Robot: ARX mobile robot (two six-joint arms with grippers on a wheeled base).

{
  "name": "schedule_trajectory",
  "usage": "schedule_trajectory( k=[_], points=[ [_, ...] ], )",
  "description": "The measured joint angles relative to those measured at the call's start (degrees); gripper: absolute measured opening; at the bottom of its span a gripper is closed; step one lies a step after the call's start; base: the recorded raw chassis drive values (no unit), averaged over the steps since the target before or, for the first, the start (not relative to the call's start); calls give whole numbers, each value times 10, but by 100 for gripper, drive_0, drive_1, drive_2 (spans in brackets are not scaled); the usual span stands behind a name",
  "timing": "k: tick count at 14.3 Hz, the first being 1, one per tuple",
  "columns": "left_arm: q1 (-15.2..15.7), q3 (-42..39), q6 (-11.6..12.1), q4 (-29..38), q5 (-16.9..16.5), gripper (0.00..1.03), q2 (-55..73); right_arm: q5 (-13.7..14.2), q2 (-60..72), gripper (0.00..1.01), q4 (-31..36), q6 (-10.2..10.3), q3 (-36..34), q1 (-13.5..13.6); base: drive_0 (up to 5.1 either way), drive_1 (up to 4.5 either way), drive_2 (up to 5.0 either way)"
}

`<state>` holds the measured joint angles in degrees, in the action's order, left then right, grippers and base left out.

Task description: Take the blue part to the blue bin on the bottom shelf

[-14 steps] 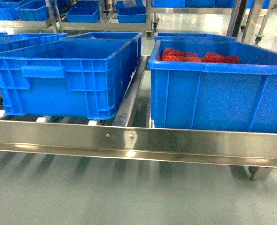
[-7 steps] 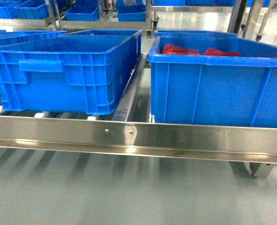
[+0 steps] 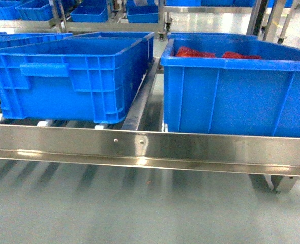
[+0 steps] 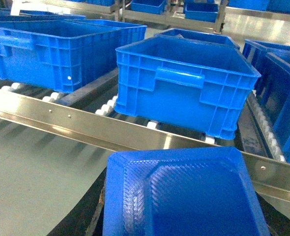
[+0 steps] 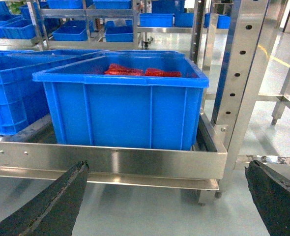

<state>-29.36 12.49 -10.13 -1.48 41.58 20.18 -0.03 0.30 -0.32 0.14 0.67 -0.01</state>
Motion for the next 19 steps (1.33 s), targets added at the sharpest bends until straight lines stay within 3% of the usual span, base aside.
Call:
schedule_trajectory(
  k=[8,19],
  points=[
    [0,0,0,0,0,44,0,0,0,98,0,0,0,0,0,0,0],
    [0,0,0,0,0,44,0,0,0,98,0,0,0,0,-12,420,-444]
  ],
)
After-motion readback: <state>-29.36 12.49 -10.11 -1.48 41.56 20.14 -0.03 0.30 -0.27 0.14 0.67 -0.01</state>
